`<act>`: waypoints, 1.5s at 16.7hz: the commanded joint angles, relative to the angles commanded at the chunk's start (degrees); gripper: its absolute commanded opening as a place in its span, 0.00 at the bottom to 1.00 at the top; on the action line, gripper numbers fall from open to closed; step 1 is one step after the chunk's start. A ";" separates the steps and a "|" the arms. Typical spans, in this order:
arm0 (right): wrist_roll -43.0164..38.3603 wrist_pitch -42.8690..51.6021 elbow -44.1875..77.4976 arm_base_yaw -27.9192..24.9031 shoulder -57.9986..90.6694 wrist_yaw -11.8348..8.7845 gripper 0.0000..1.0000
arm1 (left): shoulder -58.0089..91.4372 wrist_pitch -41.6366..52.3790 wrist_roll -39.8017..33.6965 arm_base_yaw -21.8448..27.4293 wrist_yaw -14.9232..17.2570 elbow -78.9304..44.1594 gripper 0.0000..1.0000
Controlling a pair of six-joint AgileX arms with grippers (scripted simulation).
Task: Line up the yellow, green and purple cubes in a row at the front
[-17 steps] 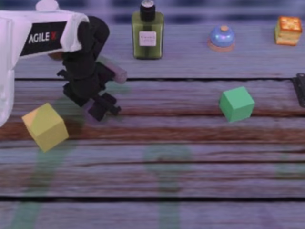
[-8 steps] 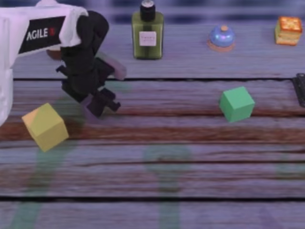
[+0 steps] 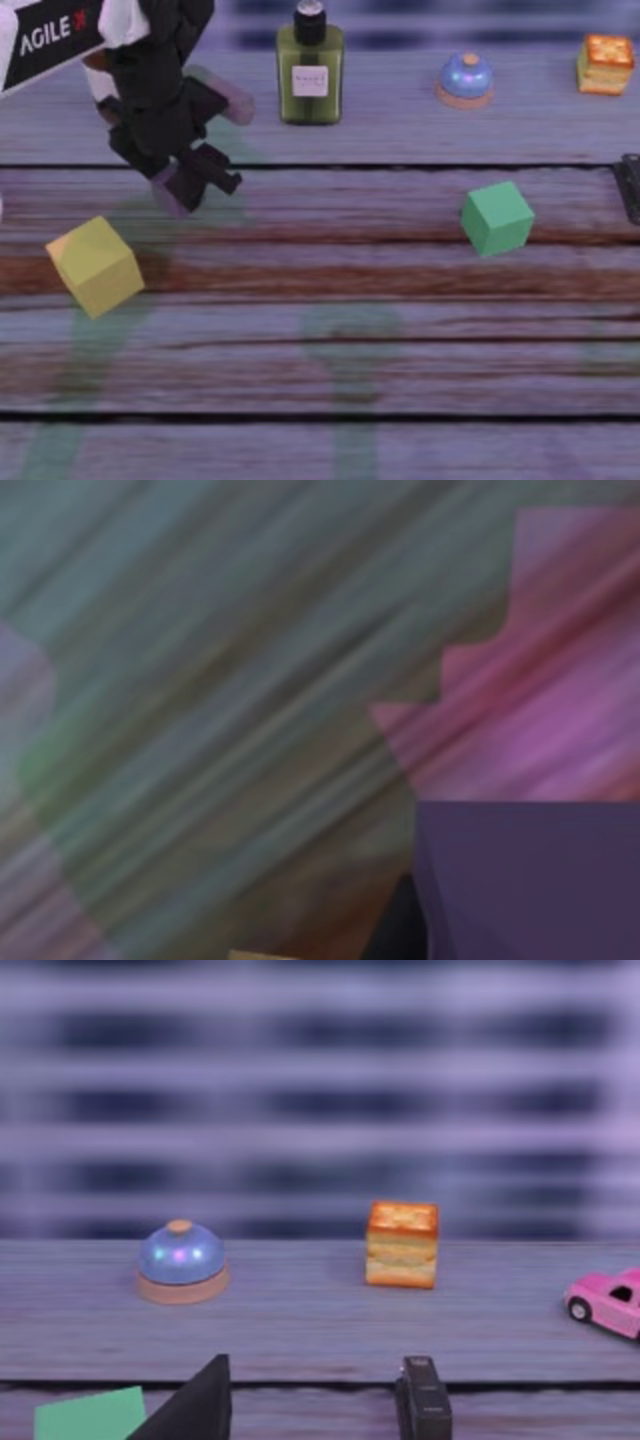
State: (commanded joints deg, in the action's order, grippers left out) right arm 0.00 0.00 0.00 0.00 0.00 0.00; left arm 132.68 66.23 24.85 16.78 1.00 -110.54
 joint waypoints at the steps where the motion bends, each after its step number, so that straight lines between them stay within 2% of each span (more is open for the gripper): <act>1: 0.00 0.00 0.00 0.00 0.00 0.00 1.00 | 0.00 0.00 0.00 0.00 0.00 0.00 0.00; 5: 0.00 0.00 0.00 0.00 0.00 0.00 1.00 | 0.67 0.28 -1.87 1.52 -0.08 -0.71 0.00; 8: 0.00 0.00 0.00 0.00 0.00 0.00 1.00 | 2.01 1.64 -9.13 5.40 -0.31 -3.18 0.00; 11: 0.00 0.00 0.00 0.00 0.00 0.00 1.00 | 3.68 3.59 -21.05 11.03 -0.65 -6.27 0.00; 19: 0.00 0.00 0.00 0.00 0.00 0.00 1.00 | 7.20 9.15 -62.97 29.08 -1.58 -13.83 0.00; 22: 0.00 0.00 0.00 0.00 0.00 0.00 1.00 | 7.22 10.11 -73.03 34.13 -1.96 -15.66 0.00; 25: 0.00 0.00 0.00 0.00 0.00 0.00 1.00 | 6.92 10.40 -77.63 36.72 -2.24 -16.53 0.00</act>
State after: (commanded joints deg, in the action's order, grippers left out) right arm 0.00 0.00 0.00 0.00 0.00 0.00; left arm 139.59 76.63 -52.78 53.51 -1.24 -127.07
